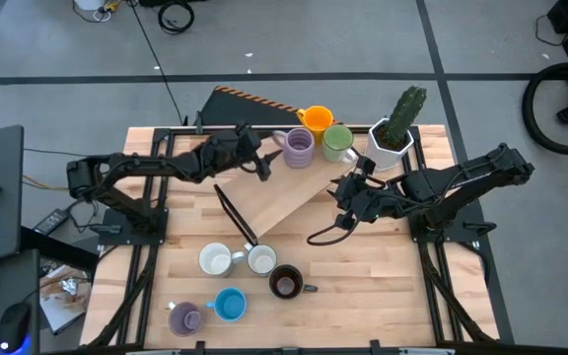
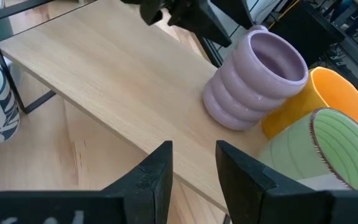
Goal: Place coffee mugs
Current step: Put the right purple mug on the shelf
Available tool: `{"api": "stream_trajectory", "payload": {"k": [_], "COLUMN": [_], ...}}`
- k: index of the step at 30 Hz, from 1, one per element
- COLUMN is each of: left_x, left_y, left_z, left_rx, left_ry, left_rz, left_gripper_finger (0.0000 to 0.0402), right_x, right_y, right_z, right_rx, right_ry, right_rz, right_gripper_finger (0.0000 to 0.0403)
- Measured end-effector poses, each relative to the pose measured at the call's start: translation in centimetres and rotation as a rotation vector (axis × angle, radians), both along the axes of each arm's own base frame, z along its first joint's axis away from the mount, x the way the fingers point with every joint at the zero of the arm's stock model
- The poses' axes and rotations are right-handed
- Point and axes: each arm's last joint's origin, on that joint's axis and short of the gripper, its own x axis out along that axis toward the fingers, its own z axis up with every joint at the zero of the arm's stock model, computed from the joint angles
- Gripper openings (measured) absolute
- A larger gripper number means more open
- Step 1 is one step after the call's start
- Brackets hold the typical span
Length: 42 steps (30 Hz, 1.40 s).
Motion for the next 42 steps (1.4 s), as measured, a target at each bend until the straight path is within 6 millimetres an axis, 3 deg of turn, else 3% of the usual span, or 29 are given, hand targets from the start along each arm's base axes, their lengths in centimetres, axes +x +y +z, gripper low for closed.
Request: {"api": "stream_trajectory", "payload": {"k": [20, 33, 42], "left_x": [-1.1, -1.3, -1.2], "left_y": [2.6, 1.9, 3.0], "left_z": [0.8, -0.1, -0.6], "left_rx": [0.134, 0.073, 0.085], "left_ry": [-0.005, 0.119, 0.094], "left_rz": [0.12, 0.057, 0.1], "left_gripper_finger": [0.0286, 0.0286, 0.0286], "right_x": [0.3, 0.2, 0.3], "right_y": [0.1, 0.1, 0.1], "right_z": [0.3, 0.2, 0.2], "right_rx": [-0.008, -0.012, -0.002], "right_ry": [-0.027, -0.02, -0.024], "right_rz": [0.014, 0.017, 0.014], "right_gripper_finger": [0.0128, 0.0128, 0.0128]}}
